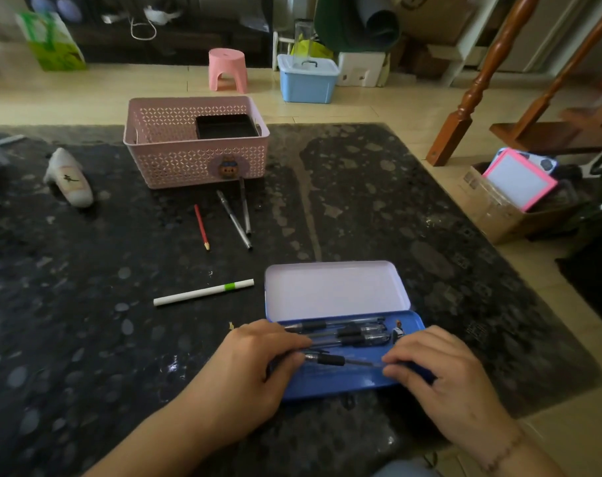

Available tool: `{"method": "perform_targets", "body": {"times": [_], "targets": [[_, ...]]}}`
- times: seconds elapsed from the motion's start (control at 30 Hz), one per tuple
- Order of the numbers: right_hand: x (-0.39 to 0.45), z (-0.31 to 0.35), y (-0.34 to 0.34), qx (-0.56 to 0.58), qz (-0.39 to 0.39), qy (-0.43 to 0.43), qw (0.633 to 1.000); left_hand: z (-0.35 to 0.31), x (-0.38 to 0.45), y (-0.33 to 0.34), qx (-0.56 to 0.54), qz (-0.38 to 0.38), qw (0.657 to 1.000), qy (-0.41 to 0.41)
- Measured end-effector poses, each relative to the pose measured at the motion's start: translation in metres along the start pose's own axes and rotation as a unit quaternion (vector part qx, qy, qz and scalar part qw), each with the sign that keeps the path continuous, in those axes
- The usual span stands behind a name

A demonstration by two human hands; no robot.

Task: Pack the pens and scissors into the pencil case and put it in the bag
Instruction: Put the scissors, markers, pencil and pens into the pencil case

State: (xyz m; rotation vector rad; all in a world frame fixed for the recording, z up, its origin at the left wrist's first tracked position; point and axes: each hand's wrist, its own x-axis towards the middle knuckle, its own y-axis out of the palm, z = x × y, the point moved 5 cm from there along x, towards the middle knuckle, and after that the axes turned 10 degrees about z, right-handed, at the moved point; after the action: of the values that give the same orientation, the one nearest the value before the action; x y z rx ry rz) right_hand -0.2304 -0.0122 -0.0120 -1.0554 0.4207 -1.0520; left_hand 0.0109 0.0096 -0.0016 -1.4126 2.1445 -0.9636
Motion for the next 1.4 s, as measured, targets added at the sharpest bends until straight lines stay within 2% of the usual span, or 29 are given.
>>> {"method": "perform_targets", "body": {"times": [0.13, 0.27, 0.63, 0.8, 0.9, 1.03, 1.13, 1.27, 1.33, 1.4], "targets": [[0.007, 0.0, 0.004, -0.056, 0.01, -0.017, 0.998, 0.005, -0.002, -0.002, 0.098, 0.016, 0.995, 0.007], [0.015, 0.007, 0.005, -0.108, 0.01, -0.034, 0.994, 0.005, 0.0, 0.001, 0.149, 0.013, 0.989, 0.005], [0.026, 0.019, 0.008, -0.114, 0.055, -0.01, 0.992, 0.006, 0.0, 0.002, 0.163, -0.024, 0.986, -0.002], [0.026, 0.02, 0.009, -0.13, 0.092, -0.02, 0.987, 0.001, 0.0, 0.003, 0.204, -0.023, 0.978, 0.027], [0.033, 0.026, 0.003, -0.137, 0.072, -0.042, 0.987, -0.001, 0.0, 0.003, 0.218, -0.045, 0.974, 0.042], [0.089, 0.054, -0.003, -0.044, 0.001, -0.061, 0.997, -0.001, 0.001, 0.004, 0.216, -0.046, 0.974, 0.042], [0.162, 0.078, 0.025, -0.075, 0.058, -0.009, 0.995, 0.001, 0.0, 0.004, 0.192, -0.043, 0.98, 0.034], [0.243, 0.083, 0.083, -0.195, 0.178, 0.11, 0.958, 0.004, 0.0, 0.0, 0.161, -0.033, 0.986, 0.023], [0.263, 0.079, 0.103, -0.223, 0.192, 0.14, 0.945, 0.005, 0.0, -0.005, 0.151, -0.046, 0.987, 0.02], [0.27, 0.074, 0.112, -0.218, 0.18, 0.149, 0.948, 0.006, 0.0, -0.012, 0.132, -0.068, 0.989, 0.018]]}}
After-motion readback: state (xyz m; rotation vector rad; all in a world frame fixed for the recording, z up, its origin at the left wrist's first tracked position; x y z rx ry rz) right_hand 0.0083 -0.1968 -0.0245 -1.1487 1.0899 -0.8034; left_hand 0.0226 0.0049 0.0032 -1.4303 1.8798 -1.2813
